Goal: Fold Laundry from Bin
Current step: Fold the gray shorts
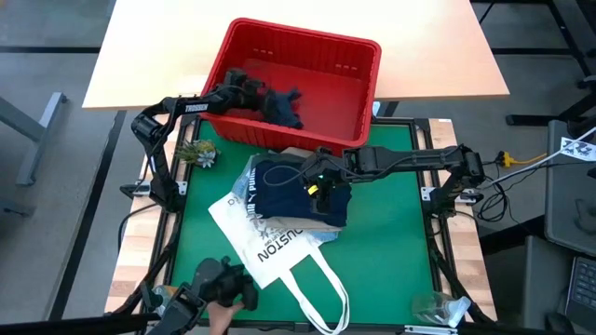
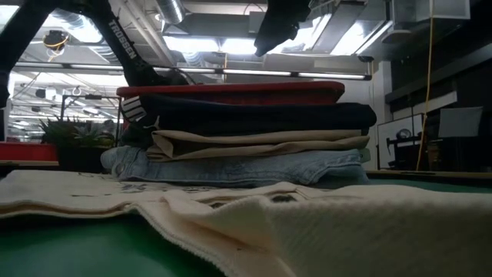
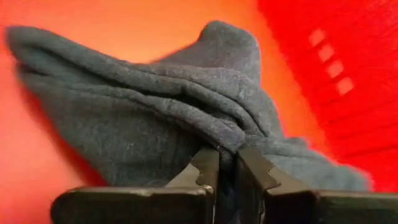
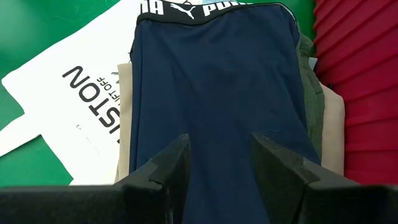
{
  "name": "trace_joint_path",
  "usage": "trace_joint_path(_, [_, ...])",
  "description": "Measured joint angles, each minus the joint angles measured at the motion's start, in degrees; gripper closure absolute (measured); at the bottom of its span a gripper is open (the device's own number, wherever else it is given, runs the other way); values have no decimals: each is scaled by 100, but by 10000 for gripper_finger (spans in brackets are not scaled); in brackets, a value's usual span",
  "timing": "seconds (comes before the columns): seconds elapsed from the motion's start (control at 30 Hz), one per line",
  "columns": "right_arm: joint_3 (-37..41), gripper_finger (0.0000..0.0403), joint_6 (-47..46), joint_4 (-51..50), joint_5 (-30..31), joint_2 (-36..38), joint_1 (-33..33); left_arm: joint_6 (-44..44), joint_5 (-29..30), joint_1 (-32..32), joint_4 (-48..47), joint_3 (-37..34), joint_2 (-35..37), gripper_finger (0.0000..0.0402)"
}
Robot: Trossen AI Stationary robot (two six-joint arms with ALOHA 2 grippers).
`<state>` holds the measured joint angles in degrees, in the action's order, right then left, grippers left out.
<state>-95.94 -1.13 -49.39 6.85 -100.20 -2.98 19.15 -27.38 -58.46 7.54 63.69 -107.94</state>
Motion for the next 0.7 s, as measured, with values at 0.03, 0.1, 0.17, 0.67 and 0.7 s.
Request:
trace_joint_path(0.03, [0, 237, 0, 0, 0, 0, 0, 154, -95, 0, 247, 1, 0, 380])
trace_joint_path(0.1, [0, 237, 0, 0, 0, 0, 0, 484, -238, 0, 741, 3, 5, 380])
trace_joint_path(0.17, [0, 237, 0, 0, 0, 0, 0, 801, -356, 0, 1202, 6, 9, 380])
trace_joint_path(0.67, [0, 237, 33, -406, 2, 43, 0, 2203, -1098, 0, 3468, 18, 22, 380])
trace_joint_path(0.7, [0, 237, 33, -460, 4, 84, 0, 2268, -1162, 3, 3619, 19, 22, 380])
